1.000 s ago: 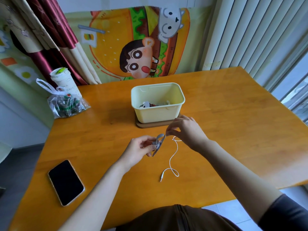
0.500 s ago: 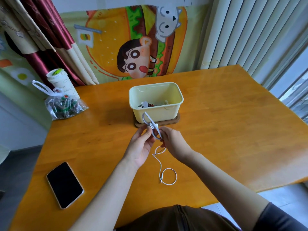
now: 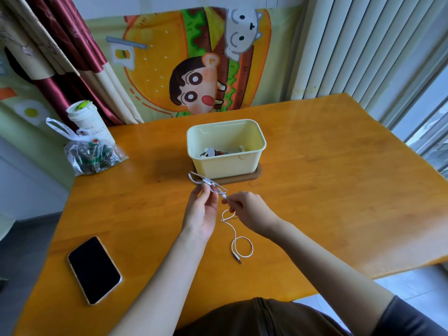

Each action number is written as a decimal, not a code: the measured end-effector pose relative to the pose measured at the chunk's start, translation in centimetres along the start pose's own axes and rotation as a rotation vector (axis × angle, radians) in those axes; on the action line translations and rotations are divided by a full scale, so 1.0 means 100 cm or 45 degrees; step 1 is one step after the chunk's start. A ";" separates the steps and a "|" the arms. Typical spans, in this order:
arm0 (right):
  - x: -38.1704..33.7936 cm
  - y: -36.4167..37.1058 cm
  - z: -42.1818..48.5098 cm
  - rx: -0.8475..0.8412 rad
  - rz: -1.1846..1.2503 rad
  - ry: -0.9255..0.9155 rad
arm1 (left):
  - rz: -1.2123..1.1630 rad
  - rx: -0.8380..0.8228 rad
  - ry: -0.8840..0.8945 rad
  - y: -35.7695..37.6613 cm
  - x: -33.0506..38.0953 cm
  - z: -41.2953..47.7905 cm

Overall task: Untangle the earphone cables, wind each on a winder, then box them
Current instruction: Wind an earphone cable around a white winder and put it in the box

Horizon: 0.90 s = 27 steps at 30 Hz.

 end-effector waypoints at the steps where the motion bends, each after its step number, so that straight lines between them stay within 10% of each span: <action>1: 0.000 0.001 -0.001 0.010 -0.004 -0.012 | -0.006 0.010 0.009 0.000 0.002 0.001; 10: -0.011 -0.008 -0.009 0.131 -0.202 -0.143 | 0.510 0.082 0.260 -0.009 0.012 0.005; 16: -0.005 -0.026 -0.009 0.231 -0.269 -0.163 | 1.391 -0.120 0.611 -0.007 0.021 0.007; 27: 0.004 -0.041 -0.004 0.255 -0.467 -0.138 | 1.821 -0.449 0.553 0.000 0.020 -0.001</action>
Point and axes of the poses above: each hand's wrist, its own z-axis towards the middle knuckle, its own y-axis out of the palm, x = y × z, the point moved 5 cm from there along z, towards the middle knuckle
